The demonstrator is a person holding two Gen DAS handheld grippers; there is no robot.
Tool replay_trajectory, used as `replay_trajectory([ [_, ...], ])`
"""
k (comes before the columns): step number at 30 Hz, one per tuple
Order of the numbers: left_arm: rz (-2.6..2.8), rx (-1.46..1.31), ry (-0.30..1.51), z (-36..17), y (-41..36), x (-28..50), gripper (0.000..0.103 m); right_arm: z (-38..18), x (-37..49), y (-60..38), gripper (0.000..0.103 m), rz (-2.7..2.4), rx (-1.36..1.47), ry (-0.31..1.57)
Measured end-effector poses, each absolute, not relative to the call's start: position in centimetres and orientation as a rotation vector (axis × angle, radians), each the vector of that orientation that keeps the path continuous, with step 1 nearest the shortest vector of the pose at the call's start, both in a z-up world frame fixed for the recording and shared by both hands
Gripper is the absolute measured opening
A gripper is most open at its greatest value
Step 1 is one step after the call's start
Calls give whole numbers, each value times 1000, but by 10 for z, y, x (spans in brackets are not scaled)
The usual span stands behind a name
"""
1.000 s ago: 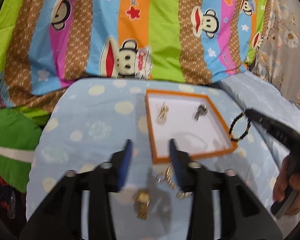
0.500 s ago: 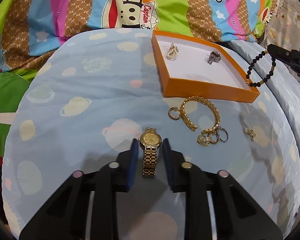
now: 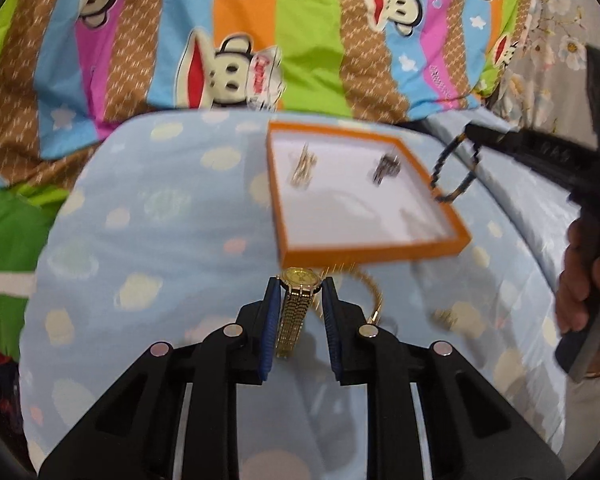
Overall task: Organize jewelry
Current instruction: 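Carry the gold watch and bead bracelet into the box and release both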
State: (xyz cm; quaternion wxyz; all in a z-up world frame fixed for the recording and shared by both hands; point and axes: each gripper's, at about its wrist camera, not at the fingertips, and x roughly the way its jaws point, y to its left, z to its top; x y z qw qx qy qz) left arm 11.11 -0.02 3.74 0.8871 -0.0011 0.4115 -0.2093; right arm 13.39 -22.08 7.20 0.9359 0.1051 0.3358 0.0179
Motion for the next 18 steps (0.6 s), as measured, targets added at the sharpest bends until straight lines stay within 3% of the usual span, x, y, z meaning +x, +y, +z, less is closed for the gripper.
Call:
replay_trajectory([
  [7,-455,-6,780,65,-44,169,20,43,181,-232,7,111,339,753],
  [18,-380,35,870,6,-80,222,20,-14,196,-254,11,-14,288,832],
])
